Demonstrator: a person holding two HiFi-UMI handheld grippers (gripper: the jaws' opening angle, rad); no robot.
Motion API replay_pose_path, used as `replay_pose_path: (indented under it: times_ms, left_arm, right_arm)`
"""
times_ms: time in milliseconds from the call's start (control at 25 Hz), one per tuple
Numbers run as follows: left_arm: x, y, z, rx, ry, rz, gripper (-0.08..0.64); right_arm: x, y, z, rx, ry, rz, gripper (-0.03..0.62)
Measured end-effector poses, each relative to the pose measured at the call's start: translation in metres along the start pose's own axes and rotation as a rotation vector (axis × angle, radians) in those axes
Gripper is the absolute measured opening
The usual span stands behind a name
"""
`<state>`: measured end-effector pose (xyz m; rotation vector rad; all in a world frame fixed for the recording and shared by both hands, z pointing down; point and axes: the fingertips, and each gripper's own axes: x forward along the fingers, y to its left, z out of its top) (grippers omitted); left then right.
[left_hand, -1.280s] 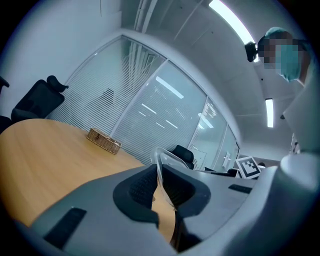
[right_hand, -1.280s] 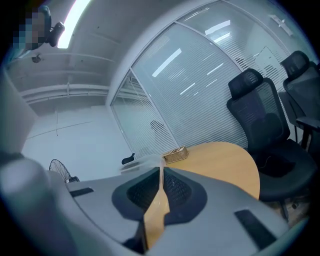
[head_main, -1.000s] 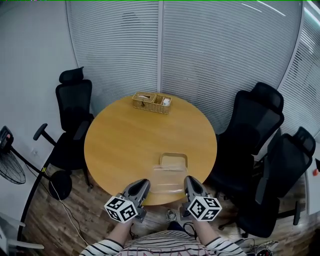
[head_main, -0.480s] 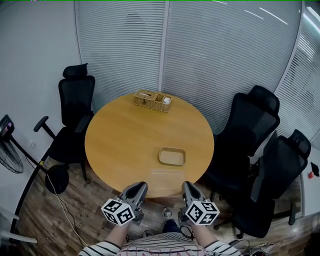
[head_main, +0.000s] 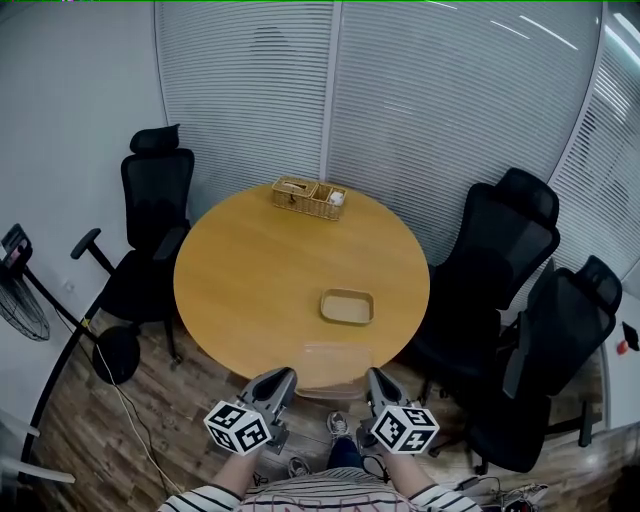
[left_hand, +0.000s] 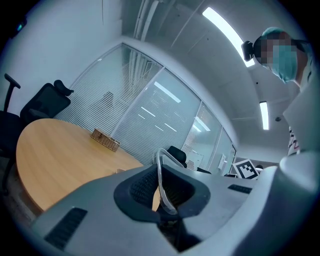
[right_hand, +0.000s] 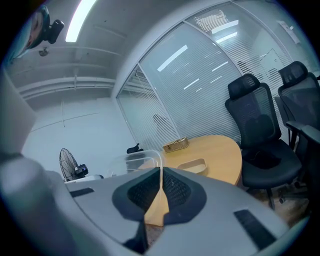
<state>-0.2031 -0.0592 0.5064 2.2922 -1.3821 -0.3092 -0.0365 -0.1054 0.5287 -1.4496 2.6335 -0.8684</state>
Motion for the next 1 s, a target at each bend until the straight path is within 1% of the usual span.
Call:
replay_pose_path:
  times_ms: [360, 1000]
  left_arm:
    - [-0.005, 0.001, -0.003, -0.001, 0.003, 0.005, 0.044]
    - [0.011, 0.002, -0.003, -0.002, 0.009, 0.000, 0.044]
  right_arm:
    - [-0.003, 0.000, -0.009, 0.009, 0.015, -0.003, 0.038]
    - [0.005, -0.011, -0.004, 0.006, 0.018, -0.015, 0.038]
